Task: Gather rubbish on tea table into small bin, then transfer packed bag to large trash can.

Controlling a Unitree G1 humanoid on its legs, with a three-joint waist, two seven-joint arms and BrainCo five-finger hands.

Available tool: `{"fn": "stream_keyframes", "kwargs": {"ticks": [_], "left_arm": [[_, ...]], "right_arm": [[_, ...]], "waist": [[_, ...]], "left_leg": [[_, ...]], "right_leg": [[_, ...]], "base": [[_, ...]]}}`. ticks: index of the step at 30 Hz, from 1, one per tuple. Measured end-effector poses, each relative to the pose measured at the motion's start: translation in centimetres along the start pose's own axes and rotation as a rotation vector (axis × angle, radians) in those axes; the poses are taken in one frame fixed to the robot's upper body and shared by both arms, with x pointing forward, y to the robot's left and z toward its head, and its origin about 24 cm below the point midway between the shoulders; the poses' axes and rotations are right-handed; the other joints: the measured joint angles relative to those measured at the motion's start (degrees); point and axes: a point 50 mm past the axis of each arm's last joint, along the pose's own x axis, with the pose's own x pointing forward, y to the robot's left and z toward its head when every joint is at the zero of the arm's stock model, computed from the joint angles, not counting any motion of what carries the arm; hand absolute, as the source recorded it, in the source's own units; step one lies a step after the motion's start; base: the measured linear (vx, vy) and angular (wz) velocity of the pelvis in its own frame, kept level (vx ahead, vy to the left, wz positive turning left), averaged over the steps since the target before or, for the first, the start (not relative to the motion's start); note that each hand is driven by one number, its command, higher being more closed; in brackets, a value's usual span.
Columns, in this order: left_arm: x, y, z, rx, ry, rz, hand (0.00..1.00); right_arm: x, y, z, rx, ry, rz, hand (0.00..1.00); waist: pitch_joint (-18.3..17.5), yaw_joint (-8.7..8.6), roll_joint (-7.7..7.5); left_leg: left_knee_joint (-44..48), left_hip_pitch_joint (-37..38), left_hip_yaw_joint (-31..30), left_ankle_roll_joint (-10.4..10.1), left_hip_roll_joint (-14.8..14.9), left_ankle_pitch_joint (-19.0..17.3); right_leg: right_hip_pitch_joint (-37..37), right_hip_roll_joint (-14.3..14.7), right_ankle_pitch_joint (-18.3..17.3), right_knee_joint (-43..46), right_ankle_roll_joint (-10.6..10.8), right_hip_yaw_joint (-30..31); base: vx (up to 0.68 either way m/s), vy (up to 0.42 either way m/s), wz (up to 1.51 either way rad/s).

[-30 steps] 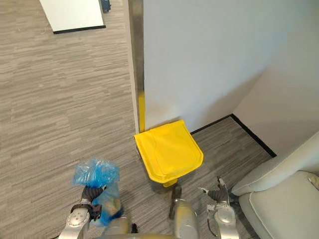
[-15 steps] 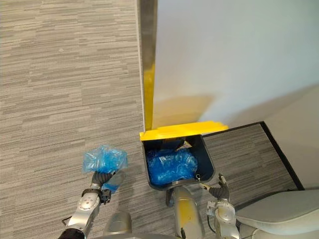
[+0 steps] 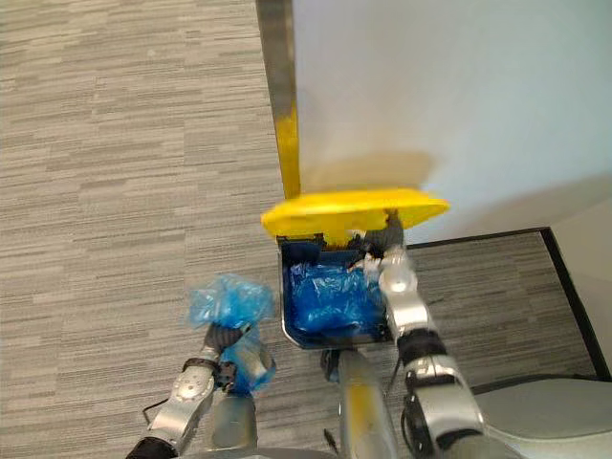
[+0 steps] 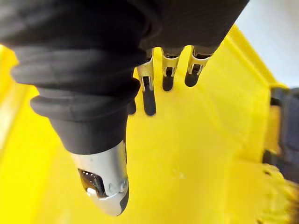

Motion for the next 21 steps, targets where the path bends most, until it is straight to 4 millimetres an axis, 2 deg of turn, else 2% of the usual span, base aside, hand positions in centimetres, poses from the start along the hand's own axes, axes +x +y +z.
{"fn": "stream_keyframes", "kwargs": {"ticks": [4,7,11,16,18,20,21], "left_arm": [[0.9,-1.4,3.2,-0.019,-0.137,-0.064,1.00],[1.5,-3.3,6.4,-0.037,-0.269,-0.152,1.00],[1.7,-7.4,11.7,-0.021,-0.474,-0.327,1.00],[2.2,-9.9,16.9,-0.041,-0.643,-0.398,1.00],[2.6,-10.2,17.9,-0.034,-0.676,-0.397,1.00],[3.9,-10.1,18.0,0.007,-0.655,-0.365,1.00],[5.0,-9.7,17.7,0.051,-0.625,-0.322,1.00]], "right_arm": [[0.3,0.4,0.6,-0.054,-0.025,0.035,0.00],[0.8,0.7,1.6,-0.092,-0.060,0.069,0.00],[2.0,0.6,4.3,-0.127,-0.142,0.090,0.00],[3.1,0.6,7.5,-0.126,-0.227,0.093,0.00],[3.3,0.4,8.2,-0.127,-0.249,0.085,0.00],[3.3,0.1,9.2,-0.123,-0.292,0.080,0.00],[3.4,0.2,10.1,-0.118,-0.317,0.078,0.00]], "waist": [[0.0,-0.12,0.06],[0.7,-0.17,0.46],[4.2,-0.53,1.16],[8.0,-1.93,1.01],[8.5,-2.02,0.78],[8.8,-2.12,0.69],[9.8,-2.76,0.66]], "left_leg": [[0.5,-0.5,0.2,-0.1,0.3,0.2],[1.1,-1.2,0.1,0.0,0.3,0.1],[1.9,-1.2,-0.1,0.1,0.2,0.1],[2.1,-1.4,0.3,-0.4,-0.3,0.7],[2.2,-2.1,0.7,-0.4,-0.4,0.7],[2.2,-3.2,0.9,-0.4,-0.5,0.7],[2.3,-3.3,0.9,-0.4,-0.4,0.7]], "right_leg": [[1.0,0.7,1.4,-2.9,0.3,0.1],[1.6,0.9,2.4,-4.5,0.9,0.1],[1.9,0.9,2.6,-4.1,1.2,0.4],[0.9,0.4,2.6,-2.8,1.3,1.0],[-0.4,0.5,2.6,-2.3,1.3,1.4],[-1.8,0.5,2.6,-1.9,1.2,1.6],[-1.9,0.5,2.6,-1.8,1.2,1.6]], "base": [[-0.06,-0.012,-0.04],[-0.09,0.000,0.03],[-0.07,-0.028,0.03],[-0.02,-0.033,-0.02],[-0.01,-0.029,-0.10],[0.00,-0.032,-0.08],[0.01,-0.027,-0.04]]}}
